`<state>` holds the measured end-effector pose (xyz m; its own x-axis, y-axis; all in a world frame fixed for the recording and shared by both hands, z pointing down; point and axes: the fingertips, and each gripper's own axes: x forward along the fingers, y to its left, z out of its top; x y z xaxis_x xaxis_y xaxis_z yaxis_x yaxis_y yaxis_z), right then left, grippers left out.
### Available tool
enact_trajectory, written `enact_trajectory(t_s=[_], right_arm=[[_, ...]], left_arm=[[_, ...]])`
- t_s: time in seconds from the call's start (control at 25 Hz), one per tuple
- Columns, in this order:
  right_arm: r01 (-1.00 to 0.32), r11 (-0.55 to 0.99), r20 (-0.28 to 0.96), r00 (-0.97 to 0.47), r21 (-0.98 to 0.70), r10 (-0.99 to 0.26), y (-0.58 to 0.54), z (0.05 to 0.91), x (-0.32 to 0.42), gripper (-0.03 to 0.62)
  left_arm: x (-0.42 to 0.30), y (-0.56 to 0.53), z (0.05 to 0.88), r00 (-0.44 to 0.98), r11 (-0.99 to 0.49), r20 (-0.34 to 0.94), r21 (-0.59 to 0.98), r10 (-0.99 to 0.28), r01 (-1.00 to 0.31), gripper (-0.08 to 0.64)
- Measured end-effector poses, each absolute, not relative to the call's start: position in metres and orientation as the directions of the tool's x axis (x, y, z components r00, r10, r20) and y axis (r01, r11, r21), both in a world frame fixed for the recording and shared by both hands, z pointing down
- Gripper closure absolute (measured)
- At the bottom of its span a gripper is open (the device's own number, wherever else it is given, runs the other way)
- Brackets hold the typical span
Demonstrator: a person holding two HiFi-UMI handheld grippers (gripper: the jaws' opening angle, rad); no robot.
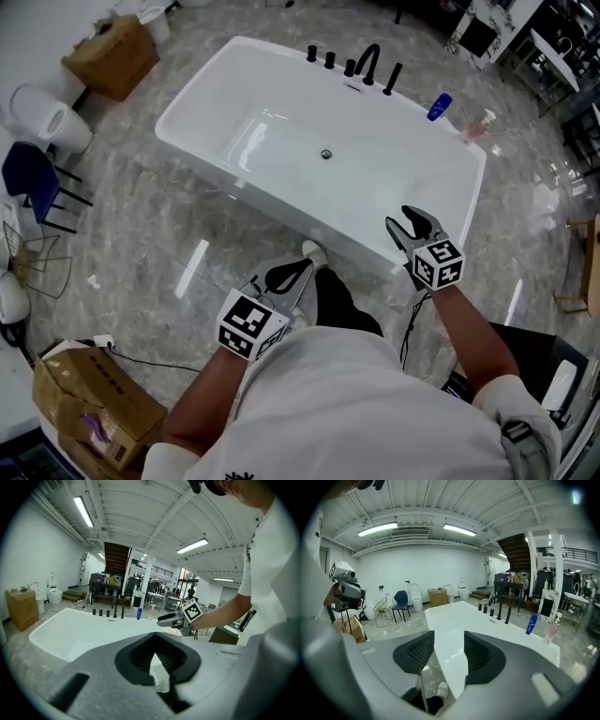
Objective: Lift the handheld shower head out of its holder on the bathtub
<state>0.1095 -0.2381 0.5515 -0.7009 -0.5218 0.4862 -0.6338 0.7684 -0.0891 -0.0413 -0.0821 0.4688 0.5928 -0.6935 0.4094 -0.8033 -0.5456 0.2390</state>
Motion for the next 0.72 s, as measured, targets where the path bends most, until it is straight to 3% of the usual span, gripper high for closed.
enact_trajectory(t_s=[0.72], right_arm=[[-0.728,0.682,0.529,-0.609,-0.076,-0.591,-0.611,0.631,0.094,0.393]], left_arm=[[-0.067,-0.346,0.479,0.577,-0.551,0.519,0.224,-0.631,-0.804,0.554]])
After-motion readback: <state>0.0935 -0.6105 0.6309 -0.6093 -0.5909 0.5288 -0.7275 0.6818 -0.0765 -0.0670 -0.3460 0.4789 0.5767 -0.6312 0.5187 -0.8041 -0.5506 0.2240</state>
